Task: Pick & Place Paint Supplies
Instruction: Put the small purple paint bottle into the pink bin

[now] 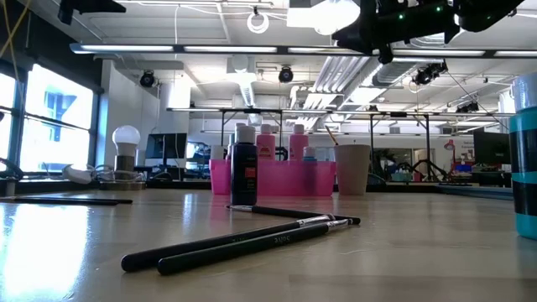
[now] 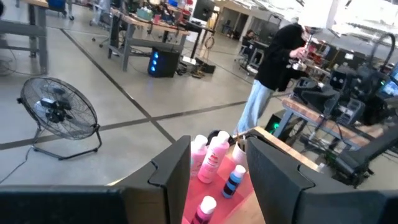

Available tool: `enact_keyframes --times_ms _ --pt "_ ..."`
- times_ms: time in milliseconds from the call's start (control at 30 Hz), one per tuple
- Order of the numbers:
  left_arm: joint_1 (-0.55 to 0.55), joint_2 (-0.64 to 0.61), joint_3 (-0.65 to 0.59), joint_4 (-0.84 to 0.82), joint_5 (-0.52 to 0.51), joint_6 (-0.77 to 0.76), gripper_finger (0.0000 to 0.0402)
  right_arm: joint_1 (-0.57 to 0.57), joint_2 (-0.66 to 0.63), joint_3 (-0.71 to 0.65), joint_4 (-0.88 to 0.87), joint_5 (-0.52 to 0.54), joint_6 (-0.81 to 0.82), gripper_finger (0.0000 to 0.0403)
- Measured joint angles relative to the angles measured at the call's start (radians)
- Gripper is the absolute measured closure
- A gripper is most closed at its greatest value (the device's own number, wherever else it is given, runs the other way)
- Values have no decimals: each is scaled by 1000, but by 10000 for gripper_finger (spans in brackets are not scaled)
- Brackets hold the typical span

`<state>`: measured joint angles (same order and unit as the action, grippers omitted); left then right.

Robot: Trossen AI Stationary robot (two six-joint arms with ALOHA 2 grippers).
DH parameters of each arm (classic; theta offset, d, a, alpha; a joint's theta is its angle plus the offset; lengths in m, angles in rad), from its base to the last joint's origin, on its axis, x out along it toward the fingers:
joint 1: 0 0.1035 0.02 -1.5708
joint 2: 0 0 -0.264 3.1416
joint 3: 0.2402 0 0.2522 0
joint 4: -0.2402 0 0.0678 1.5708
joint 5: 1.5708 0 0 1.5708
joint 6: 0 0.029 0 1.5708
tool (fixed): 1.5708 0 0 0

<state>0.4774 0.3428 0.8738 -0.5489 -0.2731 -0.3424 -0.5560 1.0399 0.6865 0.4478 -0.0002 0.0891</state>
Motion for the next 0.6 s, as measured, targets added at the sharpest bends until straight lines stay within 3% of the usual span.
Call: enact_keyframes --times_ms 167,400,600 --pt "0 0 0 12 -47 -2 249 0 16 0 6 2 -57 276" --pt "0 0 0 7 15 -2 249 0 61 1 139 90 -117 265" --pt "0 0 0 1 23 -3 249 -3 66 0 137 106 -130 253"
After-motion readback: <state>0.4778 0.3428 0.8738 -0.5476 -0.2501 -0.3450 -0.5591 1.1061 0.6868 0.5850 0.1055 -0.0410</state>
